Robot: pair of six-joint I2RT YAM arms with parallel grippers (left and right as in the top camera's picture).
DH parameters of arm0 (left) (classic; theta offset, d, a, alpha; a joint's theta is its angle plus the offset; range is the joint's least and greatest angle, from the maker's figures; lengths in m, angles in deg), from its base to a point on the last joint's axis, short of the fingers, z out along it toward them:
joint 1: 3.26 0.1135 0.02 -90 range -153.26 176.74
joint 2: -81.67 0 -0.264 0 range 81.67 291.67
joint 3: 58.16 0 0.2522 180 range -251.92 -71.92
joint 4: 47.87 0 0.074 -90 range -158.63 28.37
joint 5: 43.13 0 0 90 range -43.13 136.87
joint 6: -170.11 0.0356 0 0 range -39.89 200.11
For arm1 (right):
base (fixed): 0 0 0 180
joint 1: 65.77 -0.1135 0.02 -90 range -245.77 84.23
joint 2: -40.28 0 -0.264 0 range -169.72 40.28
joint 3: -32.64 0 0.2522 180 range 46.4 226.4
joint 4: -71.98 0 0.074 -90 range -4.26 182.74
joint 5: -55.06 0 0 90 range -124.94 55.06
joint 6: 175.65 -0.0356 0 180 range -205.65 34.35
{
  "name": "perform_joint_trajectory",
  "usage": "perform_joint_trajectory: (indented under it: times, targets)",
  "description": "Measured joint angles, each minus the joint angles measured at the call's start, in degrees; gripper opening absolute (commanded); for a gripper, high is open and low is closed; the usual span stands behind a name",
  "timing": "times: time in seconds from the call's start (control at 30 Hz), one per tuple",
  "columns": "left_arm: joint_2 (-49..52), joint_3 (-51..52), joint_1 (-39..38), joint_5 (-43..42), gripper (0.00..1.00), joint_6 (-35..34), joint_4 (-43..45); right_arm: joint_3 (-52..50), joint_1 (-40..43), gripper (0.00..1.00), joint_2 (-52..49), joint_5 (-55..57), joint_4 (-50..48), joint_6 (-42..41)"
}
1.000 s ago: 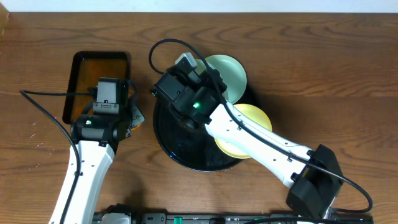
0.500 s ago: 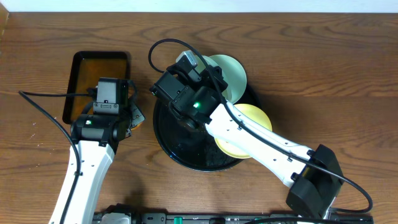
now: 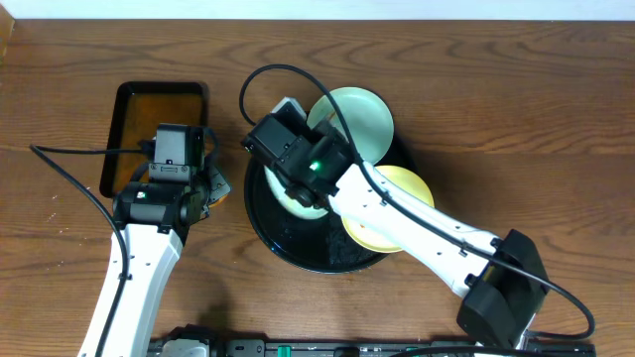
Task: Clean dirty plates on tray and stack at the side
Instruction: 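Carry the top green plate right and set it on the table, then grip the rim of the orange-streaked light green plate with right gripper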
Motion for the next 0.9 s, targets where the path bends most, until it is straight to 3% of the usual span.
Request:
perform_joint_trajectory:
  times: [0.17, 0.4, 0.63, 0.9]
  targets:
    - [0.0, 0.0, 0.0, 0.0, 0.08, 0.0, 0.0, 0.0, 7.61, 0.01, 0.0, -19.56, 0.2, -2.12]
    - [0.0, 0.0, 0.0, 0.0, 0.08, 0.0, -0.02, 0.0, 27.34, 0.01, 0.0, -43.95, 0.2, -2.12]
    - [0.0, 0.0, 0.0, -0.02, 0.08, 0.0, -0.31, -5.62, 44.41, 0.01, 0.0, -50.14, -4.02, -2.99]
    - [0.0, 0.0, 0.0, 0.0, 0.08, -0.02, -0.33, -16.7, 60.74, 0.01, 0.09, -51.19, -13.86, -10.12]
